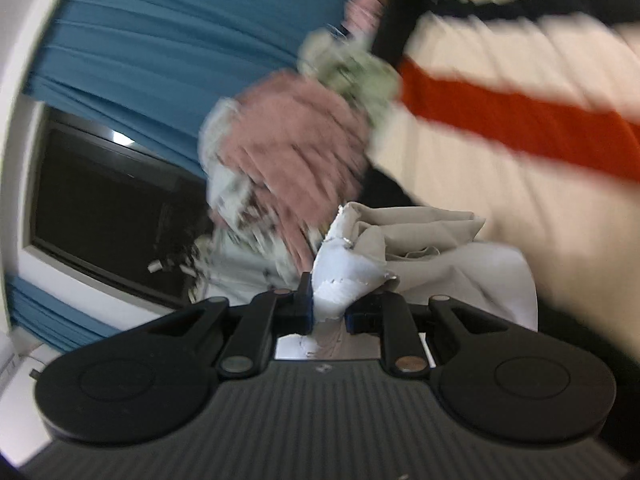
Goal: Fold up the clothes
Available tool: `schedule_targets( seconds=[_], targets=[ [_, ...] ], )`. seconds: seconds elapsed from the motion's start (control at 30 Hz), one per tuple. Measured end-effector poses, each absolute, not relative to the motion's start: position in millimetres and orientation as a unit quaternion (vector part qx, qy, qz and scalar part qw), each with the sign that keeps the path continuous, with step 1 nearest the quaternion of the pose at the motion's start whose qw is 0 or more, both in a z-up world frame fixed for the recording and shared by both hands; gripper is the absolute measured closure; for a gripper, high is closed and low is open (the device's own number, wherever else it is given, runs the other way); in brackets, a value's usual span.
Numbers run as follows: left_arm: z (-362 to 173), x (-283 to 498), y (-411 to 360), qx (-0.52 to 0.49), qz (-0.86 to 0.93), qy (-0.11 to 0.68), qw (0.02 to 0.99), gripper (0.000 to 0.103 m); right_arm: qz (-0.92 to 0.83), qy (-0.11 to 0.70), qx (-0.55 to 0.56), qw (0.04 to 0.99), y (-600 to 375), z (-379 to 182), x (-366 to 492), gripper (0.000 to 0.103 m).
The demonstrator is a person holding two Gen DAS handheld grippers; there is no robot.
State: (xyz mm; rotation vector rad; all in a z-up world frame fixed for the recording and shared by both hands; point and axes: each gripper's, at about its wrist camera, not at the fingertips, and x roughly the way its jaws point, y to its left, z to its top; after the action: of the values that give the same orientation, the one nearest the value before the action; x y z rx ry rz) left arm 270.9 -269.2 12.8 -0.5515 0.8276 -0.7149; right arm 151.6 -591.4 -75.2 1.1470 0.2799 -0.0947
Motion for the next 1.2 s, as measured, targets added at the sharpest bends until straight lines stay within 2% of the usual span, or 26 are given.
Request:
schedule_targets(
  seconds=[0.13,0.23,0.4,0.5,0.57,0.7,0.8,0.9,0.97,1.07,1.13,1.17,1.2],
  targets=[
    [13,299,-314,-0.24,-0.375,0.306,0.841,0.084,-0.047,0.081,0.466,0.88,-613,-52,177,0.085],
    [-16,307,-342,-0.198,-0.38,0.284,0.858,0.084,-0.079,0.112,0.435,0.89,-613,-88,187,0.085],
    [-104,294,-349,-0.108,-0.352,0.372,0.852,0.084,-0.12,0.222,0.439,0.862,-604,-177,189,0.085],
    [-128,278,-344,-0.053,-0.344,0.395,0.85,0.081,-0.127,0.287,0.462,0.829,-589,-216,178,0.08],
    [-122,269,-340,-0.029,-0.341,0.398,0.851,0.078,-0.139,0.299,0.478,0.814,-583,-218,166,0.078],
    [-91,250,-326,0.003,-0.344,0.39,0.854,0.077,-0.161,0.312,0.462,0.814,-569,-186,143,0.078],
    [-42,212,-299,0.008,-0.35,0.361,0.864,0.065,-0.151,0.29,0.424,0.845,-549,-145,117,0.078],
    [9,166,-276,0.019,-0.355,0.327,0.876,0.062,-0.143,0.274,0.39,0.868,-529,-98,88,0.078],
    [41,137,-262,0.019,-0.363,0.304,0.881,0.053,-0.136,0.255,0.365,0.885,-515,-65,67,0.078],
    [82,92,-238,0.01,-0.362,0.28,0.889,0.034,-0.133,0.229,0.328,0.907,-490,-22,36,0.078],
    [107,61,-221,0.001,-0.365,0.259,0.894,0.014,-0.13,0.213,0.309,0.918,-474,3,15,0.077],
    [119,45,-213,-0.004,-0.367,0.248,0.897,0.011,-0.127,0.209,0.298,0.923,-466,13,6,0.073],
    [129,30,-205,-0.003,-0.367,0.239,0.899,0.007,-0.124,0.205,0.286,0.928,-457,22,-4,0.061]
  ],
)
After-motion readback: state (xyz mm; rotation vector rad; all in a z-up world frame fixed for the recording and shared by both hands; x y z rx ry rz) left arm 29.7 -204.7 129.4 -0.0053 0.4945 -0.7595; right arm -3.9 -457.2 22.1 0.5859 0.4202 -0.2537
